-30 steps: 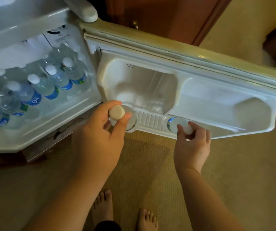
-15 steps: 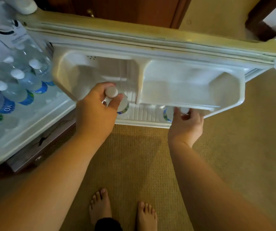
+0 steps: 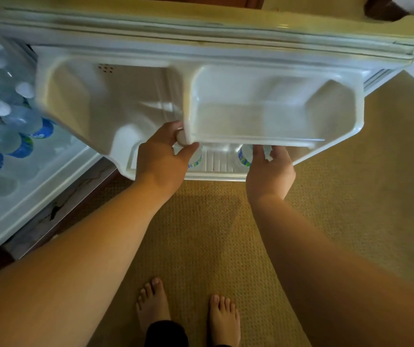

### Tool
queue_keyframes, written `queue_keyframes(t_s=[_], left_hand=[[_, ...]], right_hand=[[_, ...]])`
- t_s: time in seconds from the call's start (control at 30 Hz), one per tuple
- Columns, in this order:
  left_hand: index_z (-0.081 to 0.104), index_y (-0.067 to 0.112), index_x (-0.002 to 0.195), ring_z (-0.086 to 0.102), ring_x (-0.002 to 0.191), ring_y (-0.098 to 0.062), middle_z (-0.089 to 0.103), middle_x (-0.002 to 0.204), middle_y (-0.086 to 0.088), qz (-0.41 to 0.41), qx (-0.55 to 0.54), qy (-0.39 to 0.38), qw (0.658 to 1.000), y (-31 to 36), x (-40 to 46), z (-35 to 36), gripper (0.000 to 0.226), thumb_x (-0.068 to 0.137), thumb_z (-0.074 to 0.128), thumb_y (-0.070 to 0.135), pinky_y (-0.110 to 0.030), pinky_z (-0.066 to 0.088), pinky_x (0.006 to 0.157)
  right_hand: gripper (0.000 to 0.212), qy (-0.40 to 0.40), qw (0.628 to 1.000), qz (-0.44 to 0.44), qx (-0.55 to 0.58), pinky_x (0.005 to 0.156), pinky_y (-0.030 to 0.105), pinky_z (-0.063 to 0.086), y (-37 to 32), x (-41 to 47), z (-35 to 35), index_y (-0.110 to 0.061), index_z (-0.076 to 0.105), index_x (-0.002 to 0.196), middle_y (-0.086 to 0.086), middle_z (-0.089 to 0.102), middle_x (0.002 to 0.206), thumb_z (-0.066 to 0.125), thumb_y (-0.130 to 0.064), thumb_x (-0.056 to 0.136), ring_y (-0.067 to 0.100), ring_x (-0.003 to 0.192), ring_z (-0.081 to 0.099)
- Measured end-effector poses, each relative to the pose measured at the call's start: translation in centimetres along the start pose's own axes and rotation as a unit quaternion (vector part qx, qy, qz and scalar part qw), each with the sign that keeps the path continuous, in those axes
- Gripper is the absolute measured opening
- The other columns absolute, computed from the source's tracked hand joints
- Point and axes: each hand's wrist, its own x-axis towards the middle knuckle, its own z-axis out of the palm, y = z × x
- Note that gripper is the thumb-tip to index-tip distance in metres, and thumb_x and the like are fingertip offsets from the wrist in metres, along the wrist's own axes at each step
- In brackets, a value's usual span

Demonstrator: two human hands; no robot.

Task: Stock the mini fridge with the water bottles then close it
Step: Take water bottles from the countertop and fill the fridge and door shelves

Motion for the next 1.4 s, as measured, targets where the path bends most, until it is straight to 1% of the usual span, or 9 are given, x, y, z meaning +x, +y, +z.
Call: queue_keyframes(t_s=[0.17, 0.27, 0.37, 0.47, 0.6, 0.8, 1.0, 1.2, 1.4], left_hand=[[0.068, 0.027, 0.124, 0.066, 0.094, -0.003, 0.07, 0.099, 0.022, 0.011, -0.029, -0.007, 0.999, 0.6, 0.4, 2.0, 0.036, 0.091, 0.076, 0.038, -0.005, 0.048, 0.08], [0.069, 0.024, 0.121, 0.067, 0.074, 0.006, 0.074, 0.098, 0.007, -0.008, -0.071, -0.017, 0.997, 0.8, 0.5, 3.6, 0.037, 0.087, 0.08, 0.037, -0.006, 0.049, 0.066], [0.066, 0.028, 0.127, 0.069, 0.101, -0.006, 0.073, 0.112, 0.011, -0.002, -0.1, -0.024, 0.995, 0.7, 0.9, 5.4, 0.048, 0.083, 0.081, 0.042, -0.022, 0.055, 0.088], [0.06, 0.032, 0.134, 0.063, 0.123, -0.015, 0.067, 0.129, 0.013, 0.016, -0.09, -0.041, 0.995, 0.9, 1.4, 6.6, 0.055, 0.083, 0.078, 0.047, -0.038, 0.05, 0.107], [0.061, 0.027, 0.132, 0.061, 0.126, -0.016, 0.067, 0.13, 0.01, 0.021, -0.103, -0.049, 0.993, 0.9, 1.1, 7.0, 0.058, 0.08, 0.081, 0.045, -0.043, 0.048, 0.109], [0.058, 0.029, 0.138, 0.056, 0.128, -0.018, 0.059, 0.139, 0.004, -0.079, 0.019, -0.043, 0.996, 1.4, -3.7, 4.2, 0.063, 0.081, 0.084, 0.039, -0.034, 0.048, 0.104], [0.054, 0.043, 0.137, 0.051, 0.134, -0.008, 0.036, 0.146, 0.028, -0.013, 0.113, -0.068, 0.991, 5.5, -16.6, -7.3, 0.046, 0.093, 0.067, 0.041, -0.036, 0.052, 0.106], [0.062, 0.041, 0.127, 0.064, 0.117, -0.005, 0.06, 0.133, 0.022, 0.093, 0.121, 0.154, 0.976, 20.9, -24.1, -26.2, 0.036, 0.092, 0.071, 0.043, -0.038, 0.059, 0.095], [0.066, 0.027, 0.124, 0.064, 0.103, -0.004, 0.063, 0.118, 0.019, 0.205, 0.139, 0.323, 0.913, 36.7, -25.0, -42.6, 0.032, 0.093, 0.065, 0.034, -0.011, 0.048, 0.089]], right_hand=[[0.036, -0.018, 1.0, -0.004, -0.01, 0.068, 0.037, 0.048, 0.0, 0.2, -0.4, -0.008, 0.061, 0.087, 0.002, 0.066, 0.086, 0.065, -0.042, 0.098, 0.024, 0.077, 0.059], [0.031, -0.052, 0.998, 0.004, -0.034, 0.07, 0.03, 0.041, -0.4, 0.5, -1.0, -0.018, 0.06, 0.092, -0.007, 0.063, 0.087, 0.064, -0.049, 0.097, 0.012, 0.075, 0.058], [0.029, -0.078, 0.996, 0.016, -0.041, 0.071, 0.028, 0.039, -0.7, 0.4, -1.6, -0.023, 0.058, 0.095, -0.015, 0.057, 0.081, 0.064, -0.052, 0.096, 0.009, 0.073, 0.056], [0.027, -0.09, 0.994, 0.013, -0.063, 0.081, 0.029, 0.04, -0.7, 0.0, -2.3, -0.022, 0.059, 0.106, -0.018, 0.057, 0.091, 0.065, -0.047, 0.097, 0.018, 0.095, 0.059], [0.053, -0.101, 0.993, 0.0, -0.067, 0.105, 0.038, 0.046, -0.2, -1.6, -3.3, -0.025, 0.051, 0.146, -0.001, 0.061, 0.137, 0.065, -0.04, 0.098, 0.019, 0.126, 0.056], [0.048, -0.144, 0.98, -0.063, -0.118, 0.099, 0.03, 0.04, -0.8, -5.8, -6.2, -0.022, 0.053, 0.144, 0.001, 0.057, 0.142, 0.064, -0.033, 0.099, 0.02, 0.126, 0.054], [0.043, -0.157, 0.953, -0.252, -0.059, 0.096, 0.047, 0.056, -8.7, -12.0, -12.1, -0.02, 0.061, 0.135, -0.003, 0.061, 0.134, 0.072, -0.018, 0.093, 0.019, 0.126, 0.06], [0.049, -0.201, 0.891, -0.404, 0.041, 0.104, 0.05, 0.053, -27.6, -18.7, -21.3, -0.024, 0.055, 0.143, -0.006, 0.046, 0.156, 0.069, -0.026, 0.096, 0.013, 0.145, 0.043], [0.048, -0.2, 0.809, -0.547, 0.079, 0.116, 0.051, 0.039, -47.9, -23.2, -25.6, -0.023, 0.053, 0.145, -0.003, 0.04, 0.16, 0.061, -0.032, 0.098, 0.018, 0.152, 0.031]])
